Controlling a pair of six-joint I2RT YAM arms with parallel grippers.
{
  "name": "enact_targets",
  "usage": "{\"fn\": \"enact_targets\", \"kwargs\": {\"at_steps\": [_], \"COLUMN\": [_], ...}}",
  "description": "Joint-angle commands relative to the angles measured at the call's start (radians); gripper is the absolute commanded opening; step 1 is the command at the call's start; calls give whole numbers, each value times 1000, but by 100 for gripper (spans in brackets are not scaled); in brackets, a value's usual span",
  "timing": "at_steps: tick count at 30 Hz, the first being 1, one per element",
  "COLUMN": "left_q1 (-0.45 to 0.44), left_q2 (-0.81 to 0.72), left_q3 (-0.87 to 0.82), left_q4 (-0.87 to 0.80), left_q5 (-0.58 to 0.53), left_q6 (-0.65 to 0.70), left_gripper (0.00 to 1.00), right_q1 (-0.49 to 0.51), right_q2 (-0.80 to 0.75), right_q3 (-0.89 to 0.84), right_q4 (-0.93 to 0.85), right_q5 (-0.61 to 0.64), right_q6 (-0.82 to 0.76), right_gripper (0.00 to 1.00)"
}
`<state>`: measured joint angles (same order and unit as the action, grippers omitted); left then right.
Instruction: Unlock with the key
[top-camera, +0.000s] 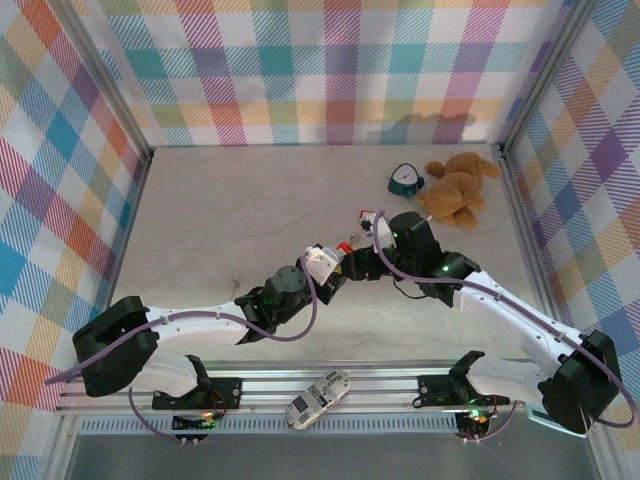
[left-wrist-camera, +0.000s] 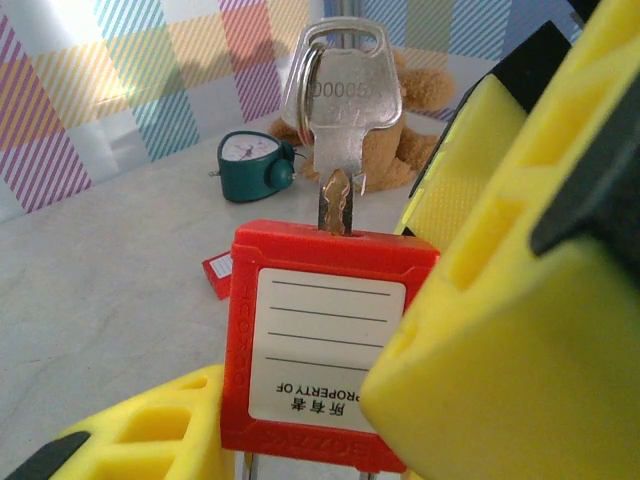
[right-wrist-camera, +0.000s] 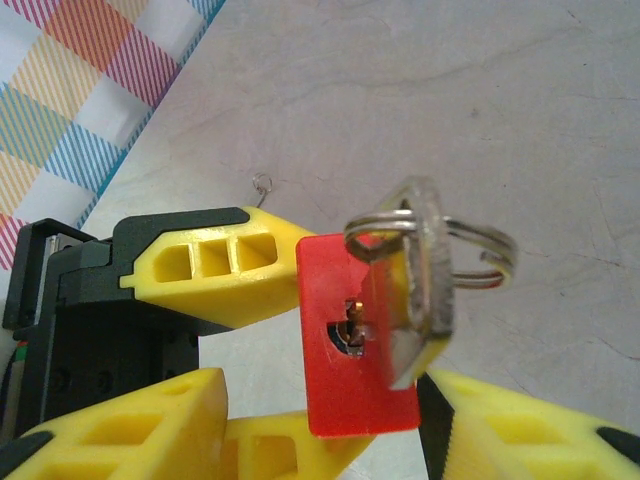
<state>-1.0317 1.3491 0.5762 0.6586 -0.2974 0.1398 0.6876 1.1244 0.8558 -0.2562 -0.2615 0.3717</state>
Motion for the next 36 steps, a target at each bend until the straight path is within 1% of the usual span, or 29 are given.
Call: {"fn": "enact_targets", "kwargs": {"at_steps": [1,8,10,14,23,33,36], "left_q1": [-1,-1,-1,-1,-1,-1,0], "left_q2": [-5,-14,-13,-10,8,0,1], "left_q3": [13,-3,-3,4,17,17,17], "left_q4": [83,76,72,64,64,55,54], "left_q5": [-17,-21,-18,-17,-11,0,3], "left_q6": [-3,1,6,16,23,21,18], "left_gripper": [2,2,2,2,2,2,2], "right_q1": [-2,-18,-23,-34,-43,-70,-80], "right_q2": [-4,-30,-48,-72,-96,-100,-94], "right_q3": [17,38,34,34,51,87,94], "right_q4": [-32,-55,-48,-33,-46,-65,-67], "right_q5": [-22,3,32,32,32,35,36], "right_q6": [-24,-25,-11,4,13,5,-1], "right_gripper": [55,61,61,65,69,70,68]}}
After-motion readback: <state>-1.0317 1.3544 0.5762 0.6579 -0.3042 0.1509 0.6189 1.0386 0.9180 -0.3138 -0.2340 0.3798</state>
